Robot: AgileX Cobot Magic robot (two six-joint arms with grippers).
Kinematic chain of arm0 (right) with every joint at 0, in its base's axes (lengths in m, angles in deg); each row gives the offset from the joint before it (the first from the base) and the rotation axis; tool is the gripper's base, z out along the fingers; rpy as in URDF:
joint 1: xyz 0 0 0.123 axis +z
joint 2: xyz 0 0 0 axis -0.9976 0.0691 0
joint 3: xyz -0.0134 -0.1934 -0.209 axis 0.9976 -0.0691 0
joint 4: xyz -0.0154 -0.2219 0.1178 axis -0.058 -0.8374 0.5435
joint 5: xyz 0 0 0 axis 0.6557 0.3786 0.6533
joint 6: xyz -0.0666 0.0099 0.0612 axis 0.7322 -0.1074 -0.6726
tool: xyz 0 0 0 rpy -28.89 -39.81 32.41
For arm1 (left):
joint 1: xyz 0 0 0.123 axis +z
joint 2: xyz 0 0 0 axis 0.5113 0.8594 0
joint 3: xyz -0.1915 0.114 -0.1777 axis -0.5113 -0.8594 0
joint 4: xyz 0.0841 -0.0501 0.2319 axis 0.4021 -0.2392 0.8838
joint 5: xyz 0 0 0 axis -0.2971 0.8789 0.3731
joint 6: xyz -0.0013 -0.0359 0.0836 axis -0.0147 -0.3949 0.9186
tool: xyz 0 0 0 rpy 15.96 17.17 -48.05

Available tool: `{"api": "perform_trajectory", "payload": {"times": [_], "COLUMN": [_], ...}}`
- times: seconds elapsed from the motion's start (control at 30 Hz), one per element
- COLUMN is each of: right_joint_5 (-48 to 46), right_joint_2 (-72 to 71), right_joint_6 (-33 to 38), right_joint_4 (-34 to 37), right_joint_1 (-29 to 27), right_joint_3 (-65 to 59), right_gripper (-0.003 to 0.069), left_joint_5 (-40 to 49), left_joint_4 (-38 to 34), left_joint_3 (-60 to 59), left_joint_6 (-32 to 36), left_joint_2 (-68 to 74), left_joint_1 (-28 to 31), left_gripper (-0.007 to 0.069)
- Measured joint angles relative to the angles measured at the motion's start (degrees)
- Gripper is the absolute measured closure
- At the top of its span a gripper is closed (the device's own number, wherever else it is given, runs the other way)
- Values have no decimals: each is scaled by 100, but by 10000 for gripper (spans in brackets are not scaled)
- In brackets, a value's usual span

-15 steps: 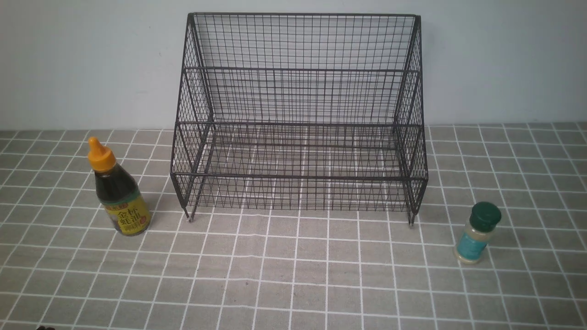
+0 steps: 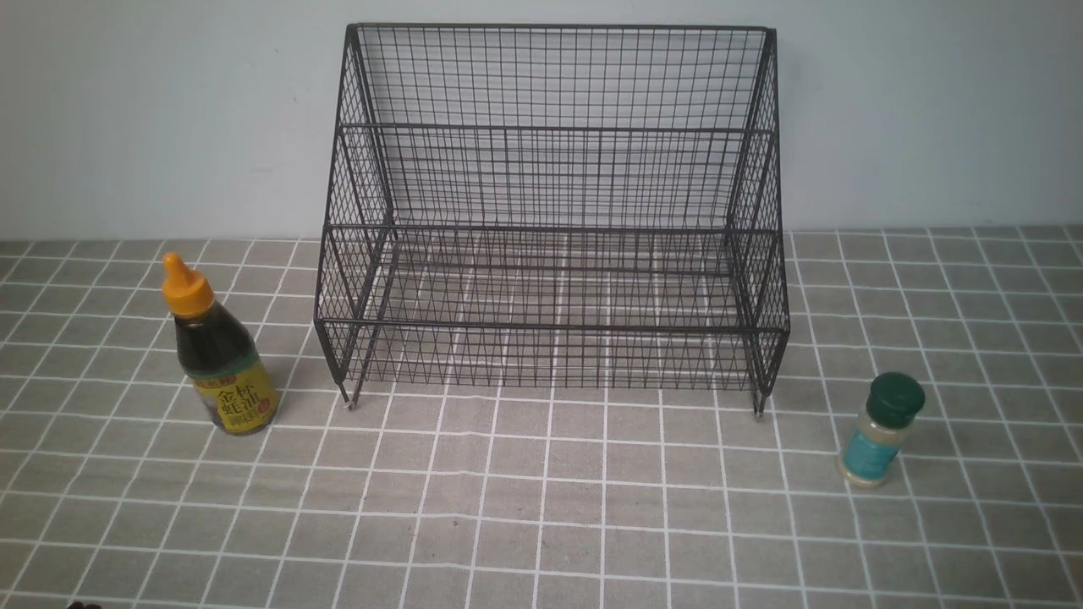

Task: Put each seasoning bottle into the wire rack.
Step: Use the left arm to grab the condiment bottle closest to it

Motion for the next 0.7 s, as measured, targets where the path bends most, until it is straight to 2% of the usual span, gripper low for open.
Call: {"api": "perform_trajectory", "payload": {"times": [0.07, 0.2, 0.3, 0.5, 0.7], "right_joint_5": [0, 0, 0, 0, 0], "right_joint_2": [0, 0, 0, 0, 0], "right_joint_6": [0, 0, 0, 6, 6], "right_joint_4": [0, 0, 0, 0, 0], "right_joint_1": [0, 0, 0, 0, 0], "right_joint_3": [0, 0, 0, 0, 0], "right_gripper": [673, 673, 673, 673, 673], "left_joint_5": [0, -100, -380, -1461, -2696], "left_joint_4": [6, 472, 411, -721, -931], "left_joint_3": [0, -6, -6, -6, -6], "left_joint_6": [0, 34, -137, -1044, -1164], "left_joint_2": [0, 0, 0, 0, 0], "left_joint_1": [0, 0, 0, 0, 0], "left_gripper": [631, 631, 631, 631, 631]}}
